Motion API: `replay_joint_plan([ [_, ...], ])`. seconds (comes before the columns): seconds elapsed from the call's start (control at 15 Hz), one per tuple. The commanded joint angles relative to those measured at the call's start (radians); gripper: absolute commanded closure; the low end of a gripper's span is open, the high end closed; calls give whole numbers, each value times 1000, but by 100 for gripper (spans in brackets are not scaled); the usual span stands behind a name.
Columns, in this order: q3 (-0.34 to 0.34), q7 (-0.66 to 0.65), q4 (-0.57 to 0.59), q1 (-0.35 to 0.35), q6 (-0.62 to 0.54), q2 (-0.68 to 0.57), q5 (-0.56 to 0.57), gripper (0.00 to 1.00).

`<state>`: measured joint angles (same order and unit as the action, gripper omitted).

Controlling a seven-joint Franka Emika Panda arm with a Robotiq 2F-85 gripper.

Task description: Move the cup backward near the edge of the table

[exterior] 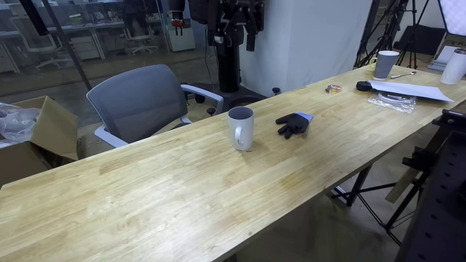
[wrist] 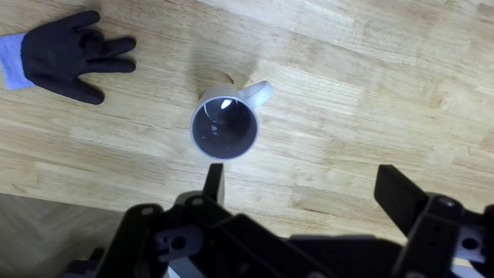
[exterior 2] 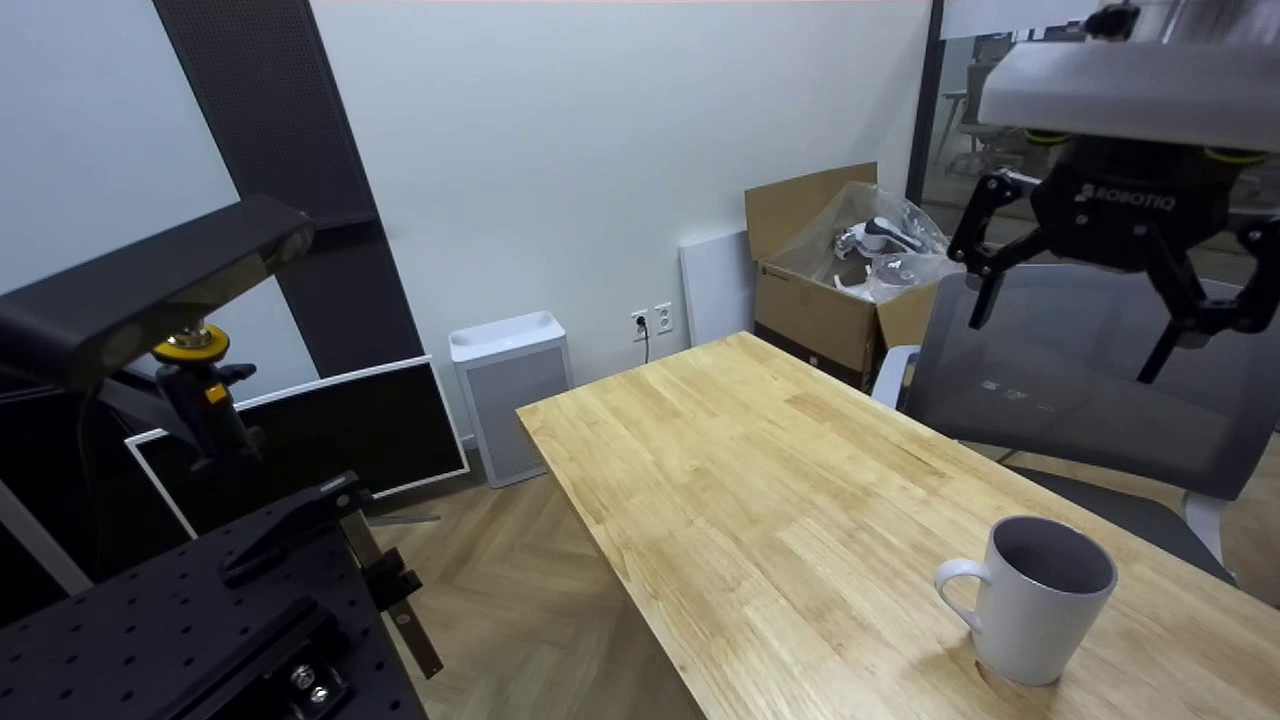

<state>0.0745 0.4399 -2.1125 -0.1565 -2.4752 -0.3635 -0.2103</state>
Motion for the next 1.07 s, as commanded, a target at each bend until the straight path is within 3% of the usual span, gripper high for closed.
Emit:
replay_joint_plan([
  [0.0, -11, -32, 146, -40, 51, -116, 37, 0],
  [0.4, -4, -48, 232, -83, 73, -219, 87, 0],
  [1.0, 17, -147, 223, -81, -18, -282, 173, 0],
])
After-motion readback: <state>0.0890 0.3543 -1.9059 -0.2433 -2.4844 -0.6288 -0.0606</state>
